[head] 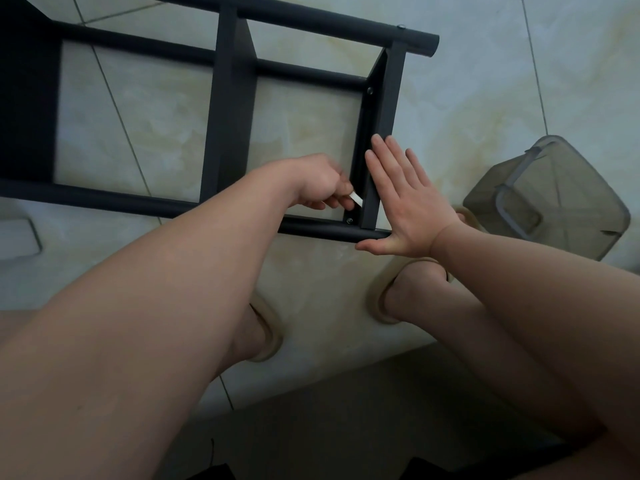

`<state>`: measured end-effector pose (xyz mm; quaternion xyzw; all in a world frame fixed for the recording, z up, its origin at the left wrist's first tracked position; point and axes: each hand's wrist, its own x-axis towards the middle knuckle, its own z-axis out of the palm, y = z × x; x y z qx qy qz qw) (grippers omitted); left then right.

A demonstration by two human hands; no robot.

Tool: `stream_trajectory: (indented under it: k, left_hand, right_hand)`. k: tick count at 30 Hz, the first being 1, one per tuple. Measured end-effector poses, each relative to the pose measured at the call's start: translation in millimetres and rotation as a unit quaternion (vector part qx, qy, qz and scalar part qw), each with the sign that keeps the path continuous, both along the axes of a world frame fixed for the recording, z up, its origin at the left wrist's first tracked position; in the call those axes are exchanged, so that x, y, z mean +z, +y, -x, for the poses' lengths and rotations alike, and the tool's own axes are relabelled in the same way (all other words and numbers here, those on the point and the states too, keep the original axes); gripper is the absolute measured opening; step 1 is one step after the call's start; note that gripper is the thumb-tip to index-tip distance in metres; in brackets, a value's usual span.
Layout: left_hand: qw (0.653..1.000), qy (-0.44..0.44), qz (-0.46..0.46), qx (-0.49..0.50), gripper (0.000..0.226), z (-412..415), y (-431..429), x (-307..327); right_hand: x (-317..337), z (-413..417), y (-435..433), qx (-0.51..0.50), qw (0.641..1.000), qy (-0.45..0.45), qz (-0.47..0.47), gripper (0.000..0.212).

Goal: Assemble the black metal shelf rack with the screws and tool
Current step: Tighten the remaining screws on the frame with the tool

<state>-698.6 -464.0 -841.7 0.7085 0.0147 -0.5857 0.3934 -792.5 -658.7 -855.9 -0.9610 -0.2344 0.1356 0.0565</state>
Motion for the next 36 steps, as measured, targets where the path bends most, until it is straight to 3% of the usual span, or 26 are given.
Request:
stream_trajectory:
  k: [27,36]
  left_hand:
    - [0.988,-0.057,-0.01,-0.141,0.019,15,12,-4]
    - [0.989,-0.109,-0.048,-0.083,0.016,3,27,-7]
  right_hand:
    - [1,0,0,-0.008,1.0,0.004,-0.008,0.125]
    - [2,0,0,-0.006,1.0,0.009,-0.004,0.124]
